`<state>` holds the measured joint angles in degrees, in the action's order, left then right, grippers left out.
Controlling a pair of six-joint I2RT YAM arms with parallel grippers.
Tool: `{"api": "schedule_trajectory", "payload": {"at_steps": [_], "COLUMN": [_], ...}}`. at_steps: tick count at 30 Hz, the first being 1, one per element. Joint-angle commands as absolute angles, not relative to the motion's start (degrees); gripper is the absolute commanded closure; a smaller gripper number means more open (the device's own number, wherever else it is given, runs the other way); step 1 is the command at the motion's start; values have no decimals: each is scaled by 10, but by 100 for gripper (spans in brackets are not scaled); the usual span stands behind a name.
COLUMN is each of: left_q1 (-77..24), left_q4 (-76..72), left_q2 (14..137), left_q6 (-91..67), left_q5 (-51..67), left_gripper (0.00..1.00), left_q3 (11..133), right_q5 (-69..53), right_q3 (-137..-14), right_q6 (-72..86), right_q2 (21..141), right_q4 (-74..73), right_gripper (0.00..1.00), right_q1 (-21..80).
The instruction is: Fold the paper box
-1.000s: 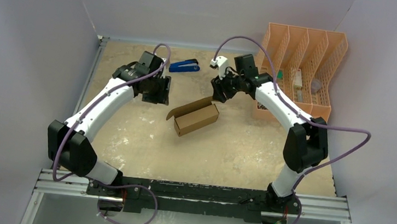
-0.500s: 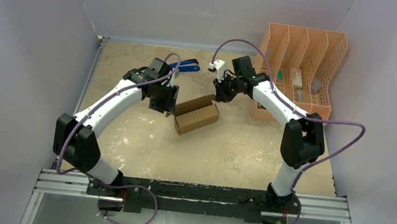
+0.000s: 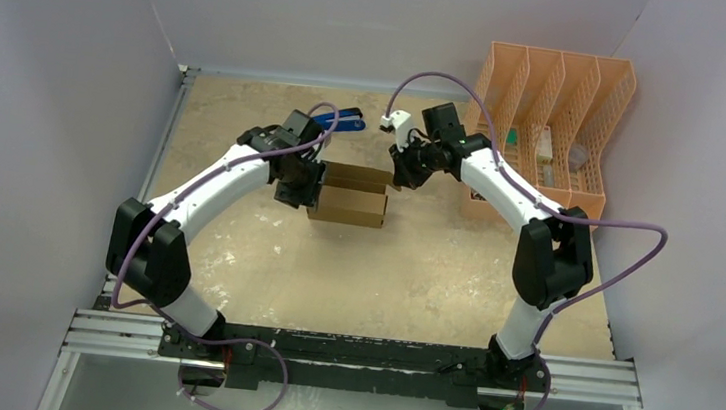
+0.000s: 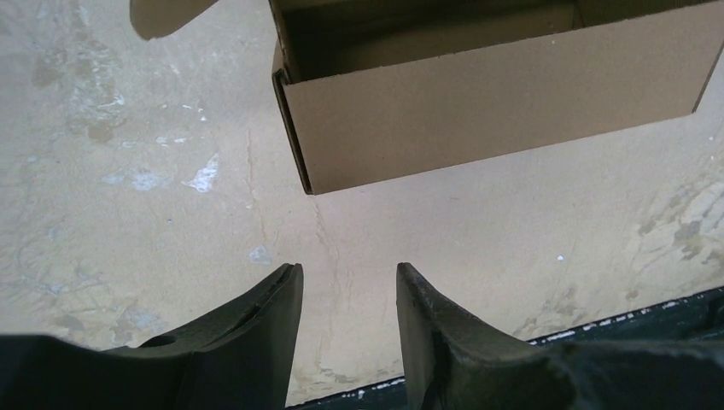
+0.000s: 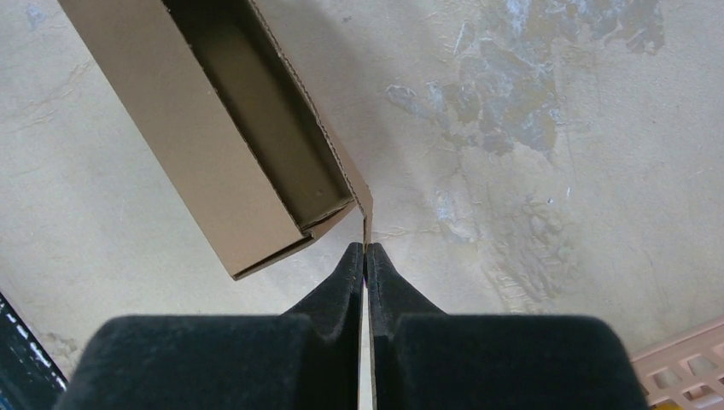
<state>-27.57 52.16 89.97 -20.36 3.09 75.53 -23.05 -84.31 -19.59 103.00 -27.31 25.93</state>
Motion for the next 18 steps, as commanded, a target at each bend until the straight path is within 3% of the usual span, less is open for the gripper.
{"api": "schedule_trajectory", "payload": {"at_steps": [1, 5, 11, 18], "left_q1": [-279, -279, -279, -279], "left_q4": [528, 498, 299, 262], "left_q2": [895, 892, 856, 899], "left_q6": [-197, -273, -429, -424], "left_q5": [-25, -30, 2, -42], "left_gripper": [55, 55, 56, 55], "left_q3": [792, 757, 643, 667], "right_q5": [-221, -221, -213, -211], "right_q3": [-865, -869, -868, -860], "right_q6": [-195, -194, -188, -188], "right_q2": [1022, 1023, 1023, 1020], "right_q4": [-283, -285, -289, -285], "right_gripper": [98, 98, 97, 97], "right_q1": [264, 266, 271, 278]}}
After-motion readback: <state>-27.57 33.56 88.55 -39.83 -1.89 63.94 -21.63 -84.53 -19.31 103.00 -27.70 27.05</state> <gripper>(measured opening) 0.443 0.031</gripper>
